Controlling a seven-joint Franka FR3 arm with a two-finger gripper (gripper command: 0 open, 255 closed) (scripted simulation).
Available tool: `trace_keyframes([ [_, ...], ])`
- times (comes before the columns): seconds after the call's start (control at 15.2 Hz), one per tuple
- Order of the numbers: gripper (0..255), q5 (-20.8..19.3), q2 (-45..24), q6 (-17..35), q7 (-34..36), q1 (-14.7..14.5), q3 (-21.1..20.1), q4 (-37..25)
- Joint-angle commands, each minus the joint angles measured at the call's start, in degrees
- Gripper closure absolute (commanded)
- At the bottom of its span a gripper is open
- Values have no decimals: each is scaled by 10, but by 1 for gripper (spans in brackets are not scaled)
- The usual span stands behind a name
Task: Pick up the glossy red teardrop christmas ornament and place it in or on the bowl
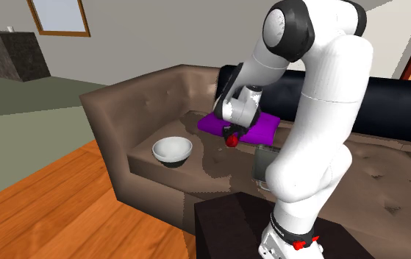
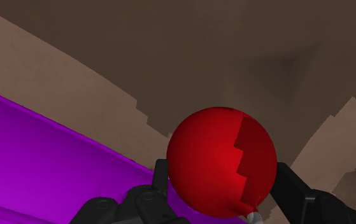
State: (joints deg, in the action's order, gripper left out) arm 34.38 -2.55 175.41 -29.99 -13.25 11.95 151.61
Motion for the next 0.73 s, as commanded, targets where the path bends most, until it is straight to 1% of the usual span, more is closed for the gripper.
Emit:
trace_keyframes([
  [0.0,255,-79,23,-14,64,-7,21,9],
  [0.13,255,-136,43,-28,109,-1,26,12],
  [0.26,255,-181,61,-44,145,10,24,14],
  [0.46,255,-227,87,-69,182,27,15,12],
  [0.66,255,-258,111,-96,207,41,7,9],
])
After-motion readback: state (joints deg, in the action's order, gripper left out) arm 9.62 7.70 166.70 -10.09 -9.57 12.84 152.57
